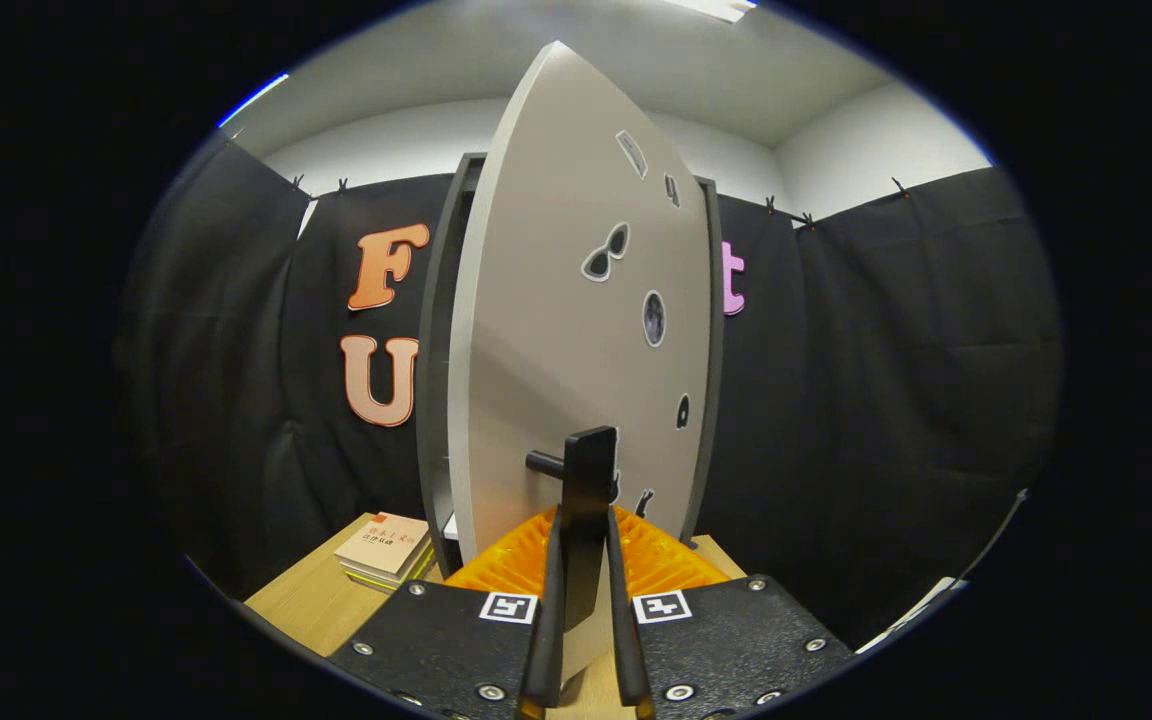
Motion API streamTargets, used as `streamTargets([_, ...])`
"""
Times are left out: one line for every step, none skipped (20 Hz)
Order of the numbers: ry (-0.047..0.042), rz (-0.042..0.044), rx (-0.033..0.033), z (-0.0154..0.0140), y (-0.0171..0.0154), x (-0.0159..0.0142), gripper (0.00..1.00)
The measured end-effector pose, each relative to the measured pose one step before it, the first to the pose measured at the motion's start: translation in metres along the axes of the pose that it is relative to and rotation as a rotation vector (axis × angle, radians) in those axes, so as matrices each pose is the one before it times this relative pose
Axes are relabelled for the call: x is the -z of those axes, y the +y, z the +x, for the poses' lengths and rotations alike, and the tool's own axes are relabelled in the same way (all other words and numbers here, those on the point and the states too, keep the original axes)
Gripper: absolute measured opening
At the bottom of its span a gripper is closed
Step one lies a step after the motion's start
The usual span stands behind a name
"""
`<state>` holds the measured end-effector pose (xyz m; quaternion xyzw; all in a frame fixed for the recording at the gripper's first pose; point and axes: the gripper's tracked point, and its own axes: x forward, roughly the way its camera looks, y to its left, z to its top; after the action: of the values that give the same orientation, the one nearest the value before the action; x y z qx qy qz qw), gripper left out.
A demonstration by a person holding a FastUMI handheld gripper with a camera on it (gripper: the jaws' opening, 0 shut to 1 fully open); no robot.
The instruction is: Open the shoe cabinet door, grab the shoes and put them into the shoe cabinet, then close the shoe cabinet door.
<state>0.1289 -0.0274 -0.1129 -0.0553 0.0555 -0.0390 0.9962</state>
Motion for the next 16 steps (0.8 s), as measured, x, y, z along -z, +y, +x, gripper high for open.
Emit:
streamTargets([0.00071, -0.0037, -0.00061, -0.00404, -0.00888, 0.00274, 0.21])
streamTargets([-0.00295, -0.0002, -0.00688, -0.00404, -0.00907, 0.0007, 0.19])
streamTargets([-0.00258, 0.00389, -0.00825, -0.00364, -0.0092, 0.00085, 0.19])
streamTargets([-0.00393, 0.0051, -0.00222, -0.00302, -0.01037, 0.001, 0.19])
streamTargets([-0.00446, 0.00349, 0.0044, -0.00275, -0.0123, 0.00121, 0.19])
streamTargets([-0.00391, 0.00232, 0.00675, -0.00292, -0.01161, 0.00089, 0.18])
streamTargets([-0.00324, 0.00376, 0.00652, -0.00197, -0.01089, -0.00035, 0.18])
streamTargets([-0.00271, 0.00859, 0.00271, -0.00166, -0.01084, 0.00031, 0.18])
streamTargets([-0.00141, 0.01188, 0.0003, -0.00277, -0.01113, 0.00145, 0.19])
streamTargets([-0.00063, 0.01144, -0.00218, -0.00346, -0.01146, 0.00198, 0.18])
streamTargets([0.00115, 0.00765, -0.00727, -0.0035, -0.01065, 0.00213, 0.18])
streamTargets([0.00239, 0.0023, -0.00956, -0.00368, -0.00812, 0.00363, 0.18])
streamTargets([-0.00076, -0.00502, -0.00046, -0.00145, -0.00725, 0.00243, 0.18])
streamTargets([-0.00144, -0.00717, 0.00495, 0.00129, -0.01, 0.00056, 0.17])
streamTargets([0.00286, -0.00143, 0.00044, 0.003, -0.00915, 0.00008, 0.17])
streamTargets([0.0016, 0.00767, 0.0003, 0.00038, -0.00815, -0.00084, 0.15])
